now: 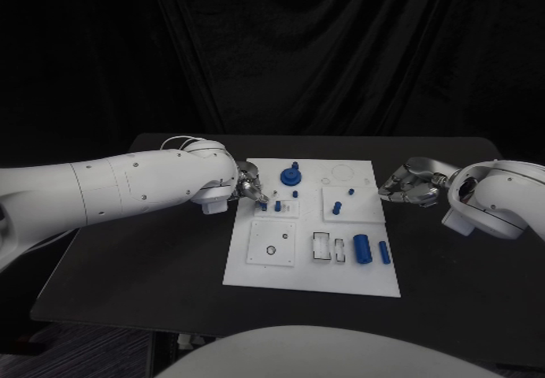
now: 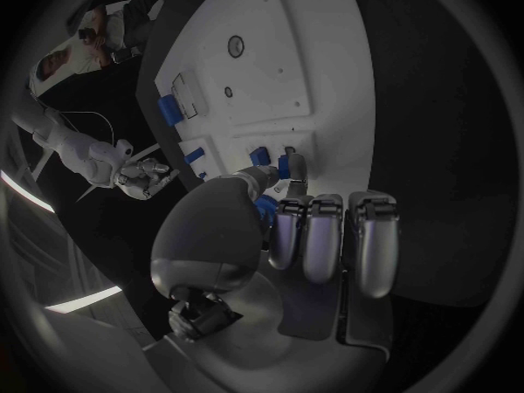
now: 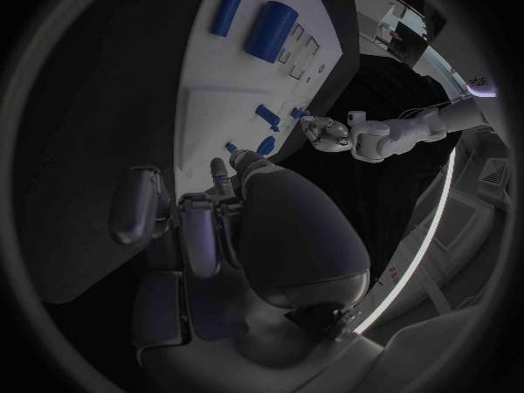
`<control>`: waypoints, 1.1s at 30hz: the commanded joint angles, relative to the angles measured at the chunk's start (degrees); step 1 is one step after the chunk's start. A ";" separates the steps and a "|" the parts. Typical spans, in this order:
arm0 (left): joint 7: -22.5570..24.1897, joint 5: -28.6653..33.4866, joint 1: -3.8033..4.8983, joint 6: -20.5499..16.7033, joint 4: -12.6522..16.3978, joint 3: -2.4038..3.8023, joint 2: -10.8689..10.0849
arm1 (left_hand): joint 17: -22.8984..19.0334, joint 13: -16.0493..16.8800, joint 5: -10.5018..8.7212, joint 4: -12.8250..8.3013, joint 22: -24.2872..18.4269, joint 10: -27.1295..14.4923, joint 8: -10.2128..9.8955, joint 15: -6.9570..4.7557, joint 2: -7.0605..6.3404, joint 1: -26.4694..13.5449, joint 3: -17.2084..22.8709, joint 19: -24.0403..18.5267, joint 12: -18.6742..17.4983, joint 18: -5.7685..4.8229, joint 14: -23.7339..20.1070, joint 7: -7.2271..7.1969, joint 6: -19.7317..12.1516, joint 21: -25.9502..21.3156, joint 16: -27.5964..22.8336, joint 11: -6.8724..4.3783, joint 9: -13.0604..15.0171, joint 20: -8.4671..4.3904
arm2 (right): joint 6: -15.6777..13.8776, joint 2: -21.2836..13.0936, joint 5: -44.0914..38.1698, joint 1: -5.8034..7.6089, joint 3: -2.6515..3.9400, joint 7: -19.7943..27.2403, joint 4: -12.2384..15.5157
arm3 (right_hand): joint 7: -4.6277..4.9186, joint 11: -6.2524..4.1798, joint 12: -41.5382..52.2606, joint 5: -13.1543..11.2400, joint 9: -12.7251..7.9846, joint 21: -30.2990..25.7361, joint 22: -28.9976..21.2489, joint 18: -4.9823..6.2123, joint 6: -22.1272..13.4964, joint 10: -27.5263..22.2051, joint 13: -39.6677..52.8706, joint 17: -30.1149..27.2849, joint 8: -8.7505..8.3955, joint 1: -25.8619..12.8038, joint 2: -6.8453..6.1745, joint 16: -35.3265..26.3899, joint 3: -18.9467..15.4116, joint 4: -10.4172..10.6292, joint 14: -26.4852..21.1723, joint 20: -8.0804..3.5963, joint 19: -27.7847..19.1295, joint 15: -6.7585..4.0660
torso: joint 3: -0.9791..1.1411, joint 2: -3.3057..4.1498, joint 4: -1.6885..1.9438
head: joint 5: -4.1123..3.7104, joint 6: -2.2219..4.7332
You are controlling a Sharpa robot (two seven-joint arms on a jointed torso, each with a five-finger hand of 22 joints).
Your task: Assemble the parts on the task board
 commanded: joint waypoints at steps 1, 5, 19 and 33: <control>0.74 0.30 -0.17 0.58 0.23 0.04 0.04 | 13.18 14.39 -0.33 -0.01 15.09 5.04 -0.21 -0.34 -0.25 -0.34 0.39 6.02 -0.30 -0.80 5.11 -0.01 0.16 -0.20 -0.21 -0.20 -0.08 -0.41 | 0.32 -0.12 -0.26 -0.14 0.05 -0.92 0.14 | 0.10 0.24 -0.27 0.24 0.07 -0.19 8.71 0.71 0.28 1.62 10.61 9.29 0.05 0.72 0.06 -0.18 0.49 0.00 3.56 -0.15 -0.36 0.20 | 0.02 -0.03 -0.03 | 0.11 0.00; 0.88 0.30 -0.20 1.05 0.28 0.04 0.08 | 13.13 14.34 -0.72 0.00 15.09 4.97 -0.25 -0.32 -0.27 -0.55 0.54 6.02 -0.36 -0.80 5.09 0.02 0.17 -0.20 -0.23 -0.18 -0.10 -0.39 | 0.39 -0.14 -0.26 -0.14 0.05 -0.93 0.17 | 0.10 0.24 -0.27 0.24 0.07 -0.19 8.71 0.71 0.28 1.62 10.61 9.29 0.05 0.72 0.06 -0.18 0.49 0.00 3.56 -0.15 -0.36 0.20 | -0.03 0.01 -0.02 | 0.20 0.00; 1.28 0.30 -0.46 1.05 0.13 0.04 -0.09 | 13.00 14.32 -1.04 -0.10 15.09 4.95 -0.29 -0.31 -0.21 -0.61 0.81 6.02 -0.38 -0.80 5.04 0.00 0.18 -0.20 -0.29 -0.18 -0.11 -0.37 | 0.51 -0.36 -0.26 -0.13 0.05 -0.98 0.38 | 0.10 0.24 -0.27 0.24 0.07 -0.19 8.71 0.71 0.28 1.62 10.61 9.29 0.05 0.72 0.06 -0.18 0.49 0.00 3.56 -0.15 -0.36 0.20 | -0.02 0.09 0.12 | -0.06 0.00; 0.94 0.30 -0.61 1.62 -0.38 0.04 0.00 | 13.09 14.36 -1.25 -0.38 15.09 5.00 -0.31 -0.31 -0.04 -0.49 1.32 6.02 -0.33 -0.80 5.07 -0.03 0.21 -0.20 -0.25 -0.20 -0.10 -0.36 | 0.40 -0.19 -0.26 -0.14 0.05 -0.78 0.37 | 0.09 0.24 -0.30 0.24 0.09 -0.23 8.70 0.71 0.33 1.56 10.55 9.27 0.06 0.71 0.05 -0.20 0.55 0.00 3.54 -0.15 -0.37 0.20 | -0.01 0.02 0.01 | 0.15 0.00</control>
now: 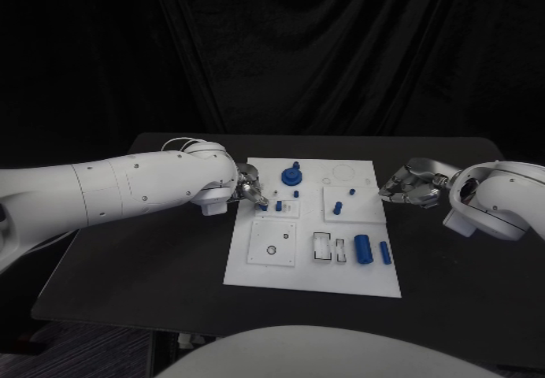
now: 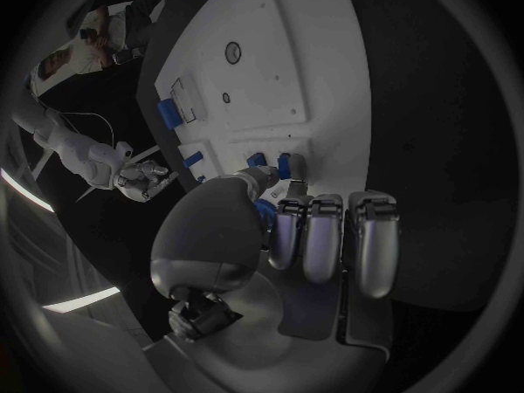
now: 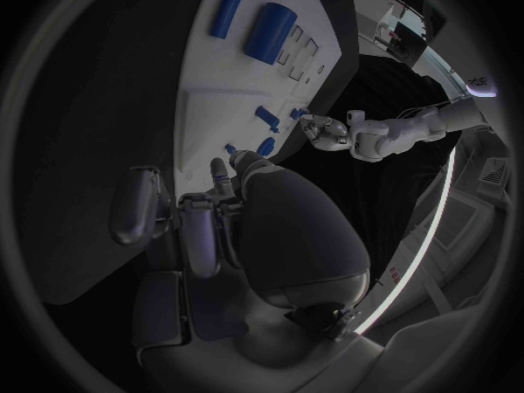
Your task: Assemble the parts on the task board
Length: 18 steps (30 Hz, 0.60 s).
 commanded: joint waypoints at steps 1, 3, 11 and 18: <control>0.69 0.28 -0.22 0.78 -0.21 0.02 0.13 | 13.09 14.36 -0.20 0.03 15.09 5.00 -0.31 -0.31 0.18 -0.26 0.28 6.02 -0.33 -0.80 5.07 -0.23 0.13 -0.20 -0.26 -0.20 -0.04 -0.36 | 0.28 0.05 -0.26 -0.13 0.04 -0.72 0.01 | 0.09 0.24 -0.30 0.24 0.09 -0.23 8.71 0.71 0.33 1.56 10.55 9.27 0.06 0.71 0.05 -0.21 0.23 0.00 3.54 -0.15 -0.37 0.20 | 0.04 -0.06 -0.05 | 0.01 0.00; 0.74 0.28 -0.28 0.73 -0.33 0.02 0.15 | 13.12 14.37 -0.25 -0.09 15.09 5.01 -0.31 -0.31 0.21 -0.21 0.46 6.02 -0.32 -0.80 5.08 -0.24 0.14 -0.20 -0.24 -0.20 -0.03 -0.36 | 0.31 0.07 -0.26 -0.14 0.04 -0.72 -0.02 | 0.08 0.23 -0.26 0.25 0.10 -0.24 8.71 0.71 0.36 1.62 10.61 9.28 0.08 0.72 0.05 -0.20 0.26 -0.01 3.55 -0.15 -0.37 0.20 | 0.05 -0.08 -0.04 | 0.00 0.00; 0.56 0.28 -0.61 1.26 -0.40 0.02 0.05 | 13.12 14.38 -0.32 -0.27 15.09 5.02 -0.31 -0.32 0.28 -0.12 0.76 6.02 -0.31 -0.80 5.08 -0.24 0.15 -0.20 -0.24 -0.21 -0.01 -0.36 | 0.37 0.14 -0.26 -0.14 0.04 -0.72 -0.07 | 0.08 0.23 -0.26 0.25 0.10 -0.24 8.71 0.71 0.36 1.62 10.61 9.28 0.08 0.72 0.05 -0.20 0.26 -0.01 3.55 -0.15 -0.37 0.20 | -0.01 -0.08 -0.07 | -0.02 0.00; 0.55 0.28 -0.81 1.82 -0.06 0.02 0.02 | 13.02 14.34 -0.43 -0.67 15.09 4.98 -0.32 -0.32 0.26 0.07 1.23 6.02 -0.35 -0.80 5.04 -0.23 0.14 -0.20 -0.29 -0.21 0.04 -0.37 | 0.40 0.21 -0.26 -0.18 0.04 -0.69 -0.08 | 0.07 0.23 -0.29 0.26 0.10 -0.29 8.70 0.72 0.39 1.58 10.57 9.22 0.09 0.73 0.08 -0.24 0.31 -0.01 3.52 -0.15 -0.39 0.20 | -0.01 -0.09 -0.09 | 0.13 0.00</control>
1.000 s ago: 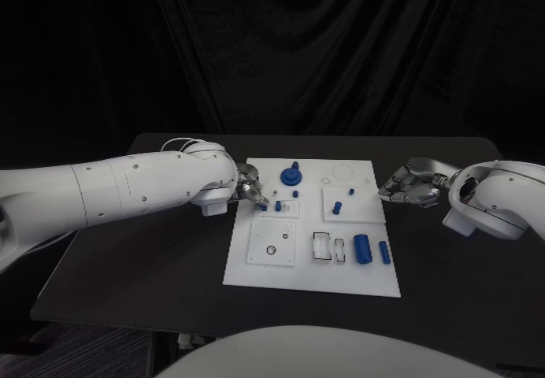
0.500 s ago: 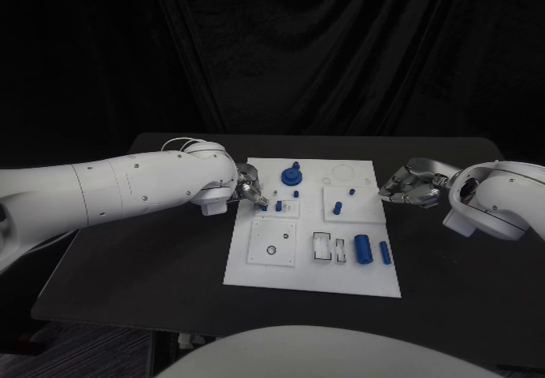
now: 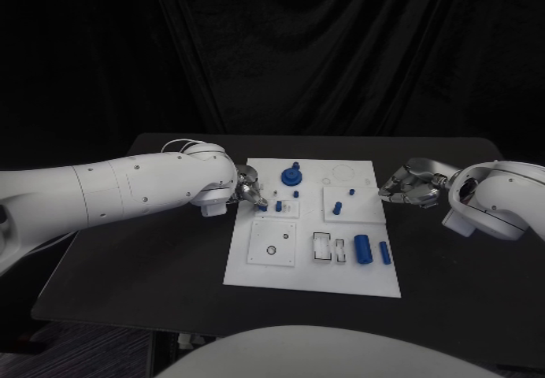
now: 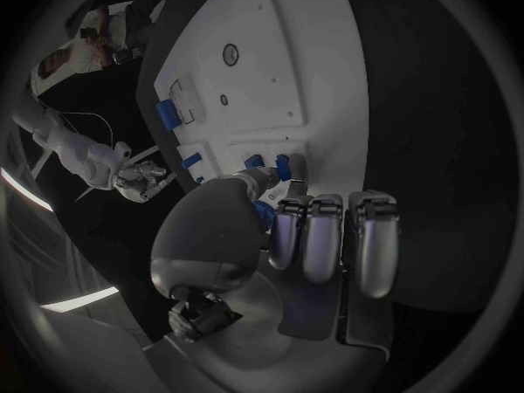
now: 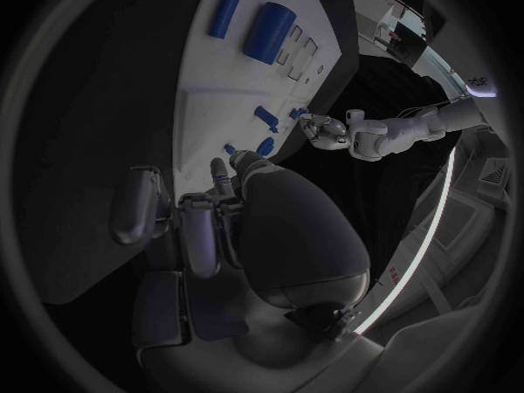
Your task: Assemble the parts on the task board
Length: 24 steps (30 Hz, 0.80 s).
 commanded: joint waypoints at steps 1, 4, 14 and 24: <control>0.49 0.27 -0.33 1.69 0.38 -0.11 0.05 | 13.04 14.35 -0.43 -0.19 15.09 4.99 -0.31 -0.32 0.26 0.08 0.42 6.02 -0.35 -0.80 5.05 -0.22 -0.01 -0.20 -0.28 -0.21 0.07 -0.37 | 0.35 0.00 -0.26 -0.17 0.04 -0.70 0.01 | 0.07 0.23 -0.29 0.26 0.05 -0.29 8.70 0.72 0.39 1.58 10.57 9.22 0.09 0.69 0.04 -0.24 0.31 -0.01 3.52 -0.15 -0.39 0.20 | -0.02 -0.02 0.00 | 0.07 0.00; 0.58 0.27 -0.40 1.99 0.62 -0.11 0.04 | 13.00 14.34 -0.72 -0.35 15.09 4.97 -0.31 -0.31 0.17 0.07 0.53 6.02 -0.36 -0.80 5.03 -0.19 0.00 -0.20 -0.30 -0.19 0.10 -0.37 | 0.35 0.01 -0.26 -0.19 0.04 -0.70 0.00 | 0.07 0.23 -0.29 0.26 0.05 -0.29 8.70 0.72 0.39 1.58 10.57 9.22 0.09 0.69 0.04 -0.24 0.31 -0.01 3.52 -0.15 -0.39 0.20 | -0.01 -0.04 0.02 | 0.07 0.00; 0.99 0.27 -0.62 2.31 0.77 -0.11 0.02 | 12.98 14.31 -7.68 -0.86 15.09 4.94 -0.47 -0.20 0.42 -1.53 1.07 6.02 -0.39 -0.80 5.02 -0.09 0.22 -0.20 -0.31 -0.06 0.25 -0.25 | 0.33 0.02 -0.26 -0.22 0.04 -0.68 0.00 | 0.07 0.23 -0.29 0.26 0.05 -0.29 8.70 0.72 0.39 1.58 10.57 9.22 0.09 0.69 0.04 -0.24 0.31 -0.01 3.52 -0.15 -0.39 0.20 | 0.01 0.00 0.01 | 0.10 0.00; 1.99 0.27 -0.74 1.00 0.46 -0.11 -0.03 | 13.02 14.33 -5.77 -1.72 15.09 4.96 -0.36 -0.25 0.79 -1.72 1.83 6.02 -0.37 -0.80 5.04 -0.16 0.18 -0.20 -0.29 -0.12 0.78 -0.30 | 0.36 -0.04 -0.26 -0.23 0.04 -0.72 0.00 | 0.06 0.22 -0.29 0.27 0.07 -0.32 8.70 0.72 0.46 1.57 10.57 9.22 0.11 0.71 0.06 -0.24 0.39 -0.04 3.51 -0.16 -0.40 0.19 | 0.03 -0.01 0.01 | 0.11 0.00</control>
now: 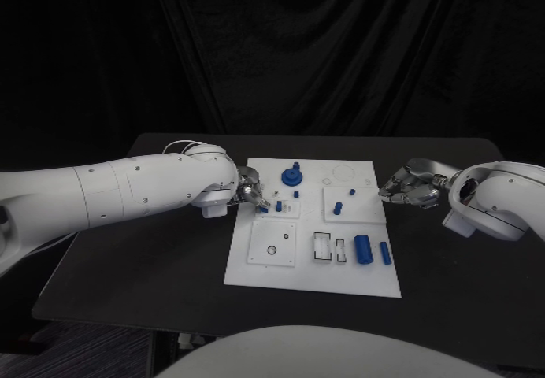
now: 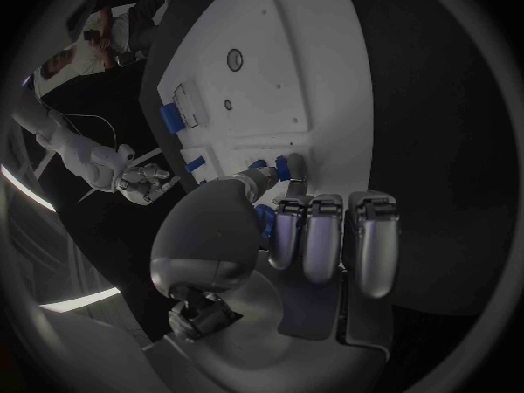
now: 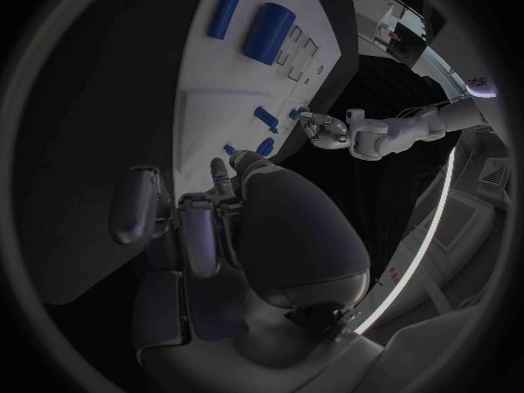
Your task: Assemble the parts on the task board
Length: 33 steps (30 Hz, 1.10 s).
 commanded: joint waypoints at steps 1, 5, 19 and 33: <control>1.31 0.31 -0.49 0.31 0.06 -0.19 0.02 | 12.96 14.31 2.16 -0.57 15.09 4.93 0.11 -0.25 0.10 0.61 0.75 6.02 -0.39 -0.80 5.01 -0.13 -0.11 -0.20 -0.32 -0.12 0.28 -0.31 | 0.31 -0.08 -0.26 -0.17 0.04 -0.73 0.01 | 0.05 0.22 -0.29 0.27 0.07 -0.32 8.70 0.72 0.46 1.57 10.57 9.22 0.11 0.52 -0.13 -0.24 0.39 -0.03 3.51 -0.16 -0.40 0.19 | 0.04 0.00 -0.01 | 0.02 0.00; 1.54 0.31 -0.51 -0.44 0.19 -0.19 -0.22 | 12.98 14.32 3.26 -0.93 15.09 4.94 0.19 -0.25 -0.03 0.70 1.18 6.02 -0.39 -0.80 5.02 -0.13 -0.15 -0.20 -0.31 -0.13 0.46 -0.30 | 0.33 -0.08 -0.26 -0.17 0.04 -0.74 -0.01 | 0.05 0.22 -0.29 0.27 0.07 -0.32 8.70 0.72 0.46 1.57 10.57 9.22 0.11 0.52 -0.13 -0.24 0.39 -0.03 3.51 -0.16 -0.40 0.19 | 0.01 0.04 -0.02 | 0.10 0.00; 2.99 0.30 -0.52 -4.89 0.01 -0.19 -0.53 | 13.10 14.38 6.77 -2.20 15.09 5.02 0.60 -0.29 -0.81 0.88 2.64 6.02 -0.32 -0.80 5.07 -0.17 0.01 -0.20 -0.26 -0.18 1.07 -0.33 | 0.26 -0.28 -0.26 -0.25 0.04 -0.73 0.02 | 0.04 0.20 -0.32 0.28 0.09 -0.44 8.67 0.74 0.50 1.51 10.51 9.20 0.12 0.55 -0.10 -0.26 0.46 -0.06 3.50 -0.17 -0.45 0.18 | 0.01 -0.01 0.04 | -0.24 0.00; 2.78 -2.82 -0.46 -5.53 0.16 -0.18 -0.47 | 13.50 14.55 6.44 -2.75 15.09 5.25 1.09 -0.40 -1.56 0.66 2.68 6.02 -0.14 -0.80 5.24 -0.39 0.78 -0.20 -0.08 -0.33 1.38 -0.40 | 0.24 -0.11 -0.26 -0.27 0.04 -0.80 -0.13 | 0.04 0.20 -0.32 0.28 0.09 -0.44 8.67 0.74 0.50 1.51 10.51 9.20 0.12 0.55 -0.10 -0.26 0.46 -0.06 3.50 -0.17 -0.45 0.18 | -0.02 0.03 -0.02 | -0.08 0.00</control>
